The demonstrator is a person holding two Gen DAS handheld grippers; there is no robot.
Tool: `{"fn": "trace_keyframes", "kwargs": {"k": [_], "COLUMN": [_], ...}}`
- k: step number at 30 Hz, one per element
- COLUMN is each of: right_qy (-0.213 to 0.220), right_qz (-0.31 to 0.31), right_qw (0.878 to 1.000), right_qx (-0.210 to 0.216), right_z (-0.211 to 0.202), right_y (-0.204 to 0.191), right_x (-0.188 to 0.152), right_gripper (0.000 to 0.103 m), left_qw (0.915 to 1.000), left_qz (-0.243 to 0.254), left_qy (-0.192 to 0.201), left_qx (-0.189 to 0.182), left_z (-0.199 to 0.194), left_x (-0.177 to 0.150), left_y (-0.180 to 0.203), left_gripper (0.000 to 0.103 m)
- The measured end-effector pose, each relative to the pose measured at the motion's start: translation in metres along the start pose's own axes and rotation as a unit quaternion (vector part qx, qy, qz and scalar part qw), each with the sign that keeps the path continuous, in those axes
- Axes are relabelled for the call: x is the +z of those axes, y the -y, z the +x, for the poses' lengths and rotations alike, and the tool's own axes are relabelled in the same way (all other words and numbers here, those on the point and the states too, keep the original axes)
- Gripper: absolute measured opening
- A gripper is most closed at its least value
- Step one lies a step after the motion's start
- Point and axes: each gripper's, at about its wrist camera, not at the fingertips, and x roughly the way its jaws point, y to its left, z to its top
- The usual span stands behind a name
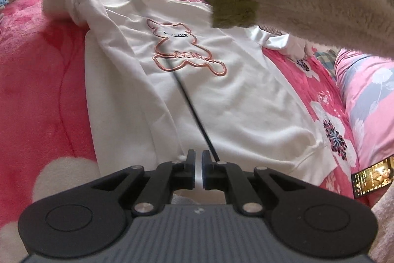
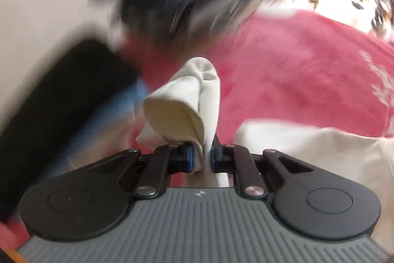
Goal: Fold clothes
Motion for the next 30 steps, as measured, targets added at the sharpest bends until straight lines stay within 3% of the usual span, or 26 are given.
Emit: {"fn": "trace_keyframes", "kwargs": {"k": [3,5,7,9,12,15,17,19,22,27,30], "right_qy": [0.122,0.177,0.206,0.213,0.202,0.153,0.121,0.102,0.077,0.067,0.059], "right_qz": [0.122,0.177,0.209,0.246,0.338,0.44,0.477,0.464,0.419,0.381,0.366], "right_qw": [0.982,0.964,0.953,0.944,0.919,0.884,0.87,0.879,0.904,0.922,0.929], "right_qx": [0.074,0.084,0.073,0.048,-0.008,-0.046,-0.041,-0.039,-0.037,-0.02,-0.023], "right_z": [-0.071,-0.114,-0.147,-0.169,-0.176,-0.168,-0.169,-0.174,-0.181,-0.19,-0.204], "right_y": [0.051,0.085,0.117,0.15,0.2,0.244,0.26,0.261,0.259,0.251,0.248], "right_x": [0.009,0.004,-0.007,-0.026,-0.071,-0.113,-0.132,-0.135,-0.124,-0.119,-0.121], "right_gripper": [0.011,0.011,0.011,0.011,0.015,0.024,0.025,0.029,0.049,0.054,0.054], "left_qw": [1.0,1.0,0.9999,0.9998,0.9997,0.9992,0.998,0.9962,0.9903,0.9744,0.9582], "left_qz": [-0.004,-0.006,-0.008,-0.01,-0.013,-0.031,-0.052,-0.073,-0.116,-0.171,-0.196], "left_qy": [-0.004,-0.008,-0.012,-0.016,-0.022,-0.021,-0.015,-0.01,-0.004,0.002,0.002], "left_qx": [-0.002,-0.001,0.0,0.001,0.003,0.016,0.031,0.046,0.076,0.146,0.209], "left_z": [0.001,0.001,0.001,0.001,0.001,-0.016,-0.037,-0.057,-0.093,-0.16,-0.198], "left_x": [0.001,0.003,0.004,0.005,0.007,0.01,0.013,0.015,0.018,0.007,-0.007], "left_y": [-0.002,-0.002,-0.003,-0.004,-0.005,-0.01,-0.016,-0.022,-0.032,-0.04,-0.043], "left_gripper": [0.005,0.006,0.006,0.007,0.012,0.015,0.026,0.03,0.033,0.04,0.04]}}
